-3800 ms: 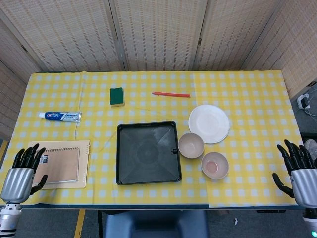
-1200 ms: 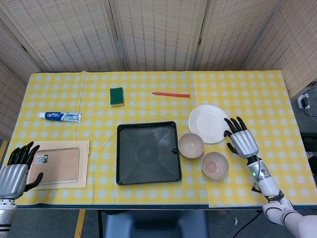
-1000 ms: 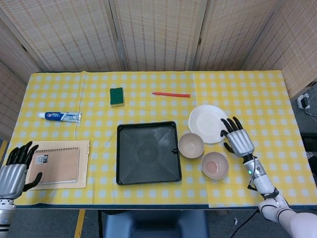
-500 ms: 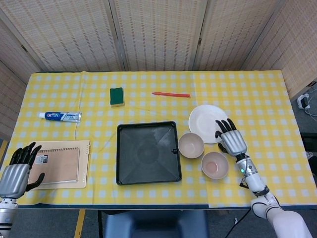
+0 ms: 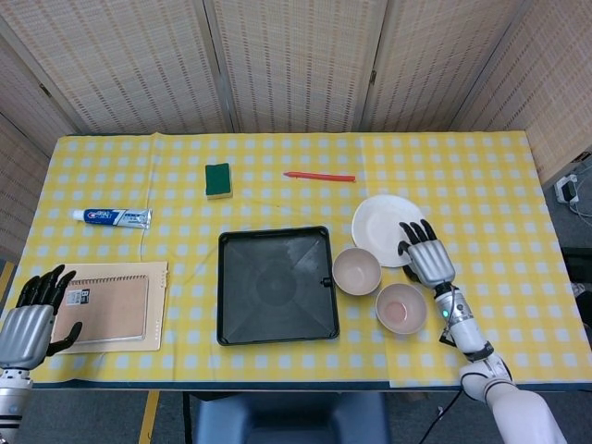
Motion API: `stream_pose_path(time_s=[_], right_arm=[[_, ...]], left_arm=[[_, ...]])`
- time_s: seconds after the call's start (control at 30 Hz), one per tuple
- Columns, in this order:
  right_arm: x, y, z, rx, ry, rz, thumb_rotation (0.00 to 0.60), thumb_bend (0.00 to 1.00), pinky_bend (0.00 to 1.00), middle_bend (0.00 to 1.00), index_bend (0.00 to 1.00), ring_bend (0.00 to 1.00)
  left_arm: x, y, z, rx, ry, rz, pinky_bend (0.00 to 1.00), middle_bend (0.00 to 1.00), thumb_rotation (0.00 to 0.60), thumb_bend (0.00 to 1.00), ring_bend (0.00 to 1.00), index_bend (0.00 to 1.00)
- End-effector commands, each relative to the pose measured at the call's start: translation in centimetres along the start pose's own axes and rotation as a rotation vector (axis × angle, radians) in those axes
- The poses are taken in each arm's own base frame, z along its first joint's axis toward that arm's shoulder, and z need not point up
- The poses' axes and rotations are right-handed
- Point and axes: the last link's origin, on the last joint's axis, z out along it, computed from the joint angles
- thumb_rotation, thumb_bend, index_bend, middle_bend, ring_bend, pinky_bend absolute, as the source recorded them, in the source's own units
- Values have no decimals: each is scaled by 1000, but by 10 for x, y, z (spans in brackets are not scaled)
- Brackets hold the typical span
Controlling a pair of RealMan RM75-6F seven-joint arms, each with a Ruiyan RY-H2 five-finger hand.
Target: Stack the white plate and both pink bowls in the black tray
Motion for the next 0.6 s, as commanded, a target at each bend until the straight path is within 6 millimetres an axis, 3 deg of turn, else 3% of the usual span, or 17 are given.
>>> stream_pose_path(time_s=[0.03,0.3,0.6], right_arm=[[0,-2,3,-5,6,6,600,383,0,132,481,98],[0,-5,9,-12,9,0,600,382,0,160,546,119],[0,-7,14,-20,4,-12,600,381,0,165,556,124]], left_arm=[[0,0,0,0,-2,0,0,0,600,396,0,0],[0,-1,0,-3,5,-6,0,0,600,362,0,0],[1,-2,1,1,2,-6,0,0,600,362,0,0]])
